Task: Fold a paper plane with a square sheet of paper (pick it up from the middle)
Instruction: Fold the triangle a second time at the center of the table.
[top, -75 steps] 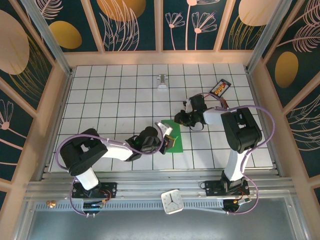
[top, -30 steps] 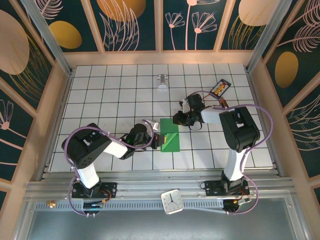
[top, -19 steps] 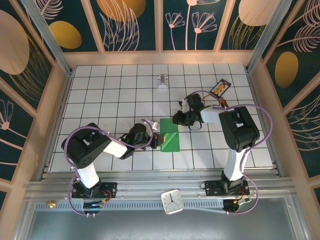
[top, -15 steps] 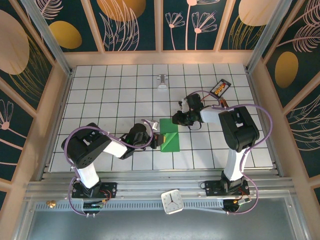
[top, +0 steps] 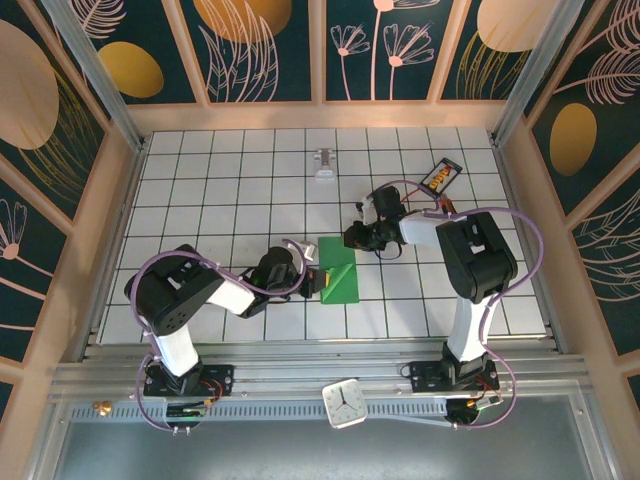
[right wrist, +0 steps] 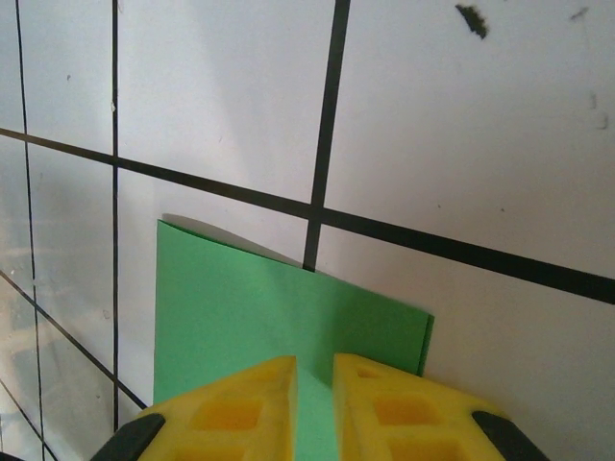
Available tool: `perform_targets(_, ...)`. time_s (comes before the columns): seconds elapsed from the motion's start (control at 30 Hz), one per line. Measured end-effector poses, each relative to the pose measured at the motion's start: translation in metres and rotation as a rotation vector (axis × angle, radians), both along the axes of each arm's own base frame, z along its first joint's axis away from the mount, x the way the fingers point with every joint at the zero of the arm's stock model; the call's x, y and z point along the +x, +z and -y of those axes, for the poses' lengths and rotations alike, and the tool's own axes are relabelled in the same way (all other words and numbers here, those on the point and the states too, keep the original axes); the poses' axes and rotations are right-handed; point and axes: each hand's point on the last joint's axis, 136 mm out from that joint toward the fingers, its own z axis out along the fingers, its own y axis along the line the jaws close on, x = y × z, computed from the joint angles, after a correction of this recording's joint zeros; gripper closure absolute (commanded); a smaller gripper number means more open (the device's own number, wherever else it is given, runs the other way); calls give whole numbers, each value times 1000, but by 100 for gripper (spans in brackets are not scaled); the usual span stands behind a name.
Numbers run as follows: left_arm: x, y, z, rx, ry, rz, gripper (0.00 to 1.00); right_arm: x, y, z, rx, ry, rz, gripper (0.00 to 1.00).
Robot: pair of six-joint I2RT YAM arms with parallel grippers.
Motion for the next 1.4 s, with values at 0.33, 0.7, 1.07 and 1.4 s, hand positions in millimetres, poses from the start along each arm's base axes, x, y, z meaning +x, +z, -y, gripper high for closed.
perform_targets(0.33,2,-6,0,19,0,-12,100,0,0,0,0,1,1,81)
perform_targets(0.7,6,-9,0,36,-4,-8,100,0,0,0,-2,1,2,81)
perform_targets(1.07,6,-10,1,39,-6,-6,100,0,0,-1,-3,1,2,81)
perform_targets(1.4,6,-10,1,38,-8,-7,100,0,0,-1,-3,1,2,81)
